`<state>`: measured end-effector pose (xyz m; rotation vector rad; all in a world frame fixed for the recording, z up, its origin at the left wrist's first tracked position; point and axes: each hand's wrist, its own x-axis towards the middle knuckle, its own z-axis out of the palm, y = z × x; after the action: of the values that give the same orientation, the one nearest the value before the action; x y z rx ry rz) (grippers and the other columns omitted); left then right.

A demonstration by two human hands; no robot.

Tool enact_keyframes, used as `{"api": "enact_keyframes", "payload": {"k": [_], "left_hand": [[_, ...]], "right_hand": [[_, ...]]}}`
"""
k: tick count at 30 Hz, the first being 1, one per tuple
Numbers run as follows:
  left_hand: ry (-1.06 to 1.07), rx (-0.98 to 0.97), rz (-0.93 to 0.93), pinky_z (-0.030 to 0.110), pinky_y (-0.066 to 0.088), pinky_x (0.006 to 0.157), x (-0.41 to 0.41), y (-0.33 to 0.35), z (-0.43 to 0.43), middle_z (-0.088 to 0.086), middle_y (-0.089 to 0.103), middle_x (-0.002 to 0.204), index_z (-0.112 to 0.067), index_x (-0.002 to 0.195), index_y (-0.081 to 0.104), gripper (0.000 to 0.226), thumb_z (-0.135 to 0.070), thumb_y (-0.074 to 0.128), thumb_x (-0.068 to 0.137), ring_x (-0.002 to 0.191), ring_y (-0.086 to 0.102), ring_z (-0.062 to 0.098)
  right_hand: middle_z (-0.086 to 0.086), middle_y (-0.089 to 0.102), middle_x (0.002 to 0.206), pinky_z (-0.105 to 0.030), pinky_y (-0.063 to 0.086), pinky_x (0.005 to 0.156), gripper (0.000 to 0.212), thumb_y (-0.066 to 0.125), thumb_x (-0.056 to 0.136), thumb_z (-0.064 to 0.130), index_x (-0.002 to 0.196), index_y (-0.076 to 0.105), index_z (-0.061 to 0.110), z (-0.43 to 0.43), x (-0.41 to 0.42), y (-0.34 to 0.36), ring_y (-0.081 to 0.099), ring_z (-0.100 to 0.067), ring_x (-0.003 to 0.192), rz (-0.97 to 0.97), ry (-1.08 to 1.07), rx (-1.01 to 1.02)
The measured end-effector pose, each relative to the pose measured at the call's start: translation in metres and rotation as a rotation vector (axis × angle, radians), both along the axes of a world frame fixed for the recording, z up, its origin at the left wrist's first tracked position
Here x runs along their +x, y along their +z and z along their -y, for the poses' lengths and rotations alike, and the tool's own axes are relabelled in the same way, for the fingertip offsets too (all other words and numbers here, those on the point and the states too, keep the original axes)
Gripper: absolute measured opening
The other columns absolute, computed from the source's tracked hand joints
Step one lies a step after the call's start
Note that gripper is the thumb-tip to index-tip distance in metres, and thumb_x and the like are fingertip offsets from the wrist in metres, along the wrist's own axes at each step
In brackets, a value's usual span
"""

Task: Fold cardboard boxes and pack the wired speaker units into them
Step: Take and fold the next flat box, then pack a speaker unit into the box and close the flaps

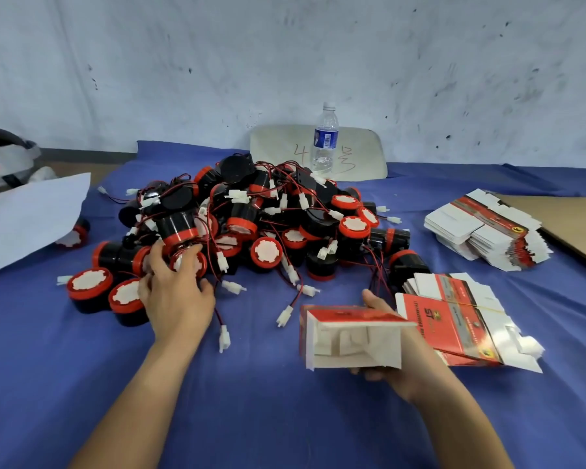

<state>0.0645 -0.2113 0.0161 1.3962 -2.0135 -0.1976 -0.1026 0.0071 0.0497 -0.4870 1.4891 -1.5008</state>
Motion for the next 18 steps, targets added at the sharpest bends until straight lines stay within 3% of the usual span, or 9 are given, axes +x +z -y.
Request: {"api": "enact_keyframes", "payload": {"k": [1,3,6,9,12,14,16,18], "left_hand": [[0.000,-0.019,-0.011,0.053,0.022,0.110,0.000,-0.001,0.001,0.022,0.037,0.142,-0.022,0.131,0.052,0.053,-0.011,0.069,0.082,0.128,0.040,0.040],[-0.008,-0.017,-0.038,0.051,0.024,0.107,-0.003,0.000,0.001,0.019,0.055,0.116,-0.023,0.125,0.050,0.049,-0.015,0.070,0.082,0.116,0.049,0.038],[-0.037,0.031,-0.249,0.043,0.027,0.104,-0.006,0.006,-0.005,0.010,0.057,0.101,-0.028,0.120,0.046,0.047,-0.023,0.069,0.079,0.106,0.051,0.032],[-0.272,0.013,-0.643,0.026,0.041,0.084,-0.008,0.018,-0.022,0.004,0.056,0.100,-0.035,0.117,0.045,0.038,-0.026,0.053,0.081,0.093,0.052,0.020],[-0.498,-0.008,-0.808,0.020,0.042,0.070,-0.016,0.027,-0.045,0.010,0.052,0.090,-0.049,0.109,0.045,0.034,-0.032,0.045,0.080,0.077,0.048,0.022],[-0.620,-0.036,-0.849,0.020,0.046,0.077,-0.021,0.027,-0.060,-0.006,0.057,0.101,-0.048,0.114,0.043,0.038,-0.032,0.049,0.080,0.087,0.056,0.015],[-0.739,-0.148,-0.813,0.029,0.049,0.088,-0.023,0.025,-0.071,-0.019,0.051,0.117,-0.034,0.121,0.045,0.037,-0.033,0.055,0.085,0.103,0.058,0.015],[-0.842,-0.330,-0.709,0.030,0.047,0.093,-0.024,0.023,-0.079,-0.007,0.048,0.120,-0.027,0.126,0.043,0.037,-0.035,0.054,0.092,0.115,0.054,0.015]], "right_hand": [[-0.006,0.057,0.048,-0.023,0.027,0.046,0.058,0.042,0.094,0.049,0.052,0.072,0.024,0.002,0.001,-0.001,0.051,-0.019,0.039,-0.030,0.022,0.065],[-0.007,0.055,0.050,-0.022,0.031,0.041,0.056,0.035,0.099,0.051,0.077,0.070,0.014,0.004,0.002,-0.004,0.048,-0.019,0.038,-0.101,0.036,0.153],[-0.008,0.056,0.062,-0.025,0.040,0.038,0.051,0.039,0.098,0.050,0.110,0.053,0.003,0.005,0.001,-0.010,0.053,-0.022,0.041,-0.126,-0.030,0.165],[-0.004,0.049,0.055,-0.027,0.046,0.039,0.032,0.048,0.098,0.039,0.094,0.047,0.008,0.007,0.003,-0.009,0.055,-0.025,0.041,-0.030,-0.143,0.026],[-0.002,0.040,0.054,-0.029,0.048,0.040,0.034,0.049,0.097,0.038,0.081,0.038,0.011,0.011,0.005,-0.008,0.056,-0.024,0.042,0.057,-0.246,-0.137],[-0.001,0.037,0.053,-0.029,0.047,0.040,0.037,0.054,0.091,0.040,0.076,0.036,0.011,0.012,0.006,-0.005,0.056,-0.025,0.042,0.008,-0.298,-0.257],[-0.002,0.034,0.053,-0.031,0.044,0.041,0.043,0.061,0.082,0.044,0.071,0.037,0.010,0.011,0.007,-0.001,0.055,-0.027,0.044,-0.078,-0.315,-0.393],[-0.004,0.039,0.054,-0.032,0.045,0.044,0.047,0.068,0.081,0.046,0.073,0.043,0.007,0.008,0.007,0.002,0.056,-0.029,0.047,-0.118,-0.236,-0.528]]}}
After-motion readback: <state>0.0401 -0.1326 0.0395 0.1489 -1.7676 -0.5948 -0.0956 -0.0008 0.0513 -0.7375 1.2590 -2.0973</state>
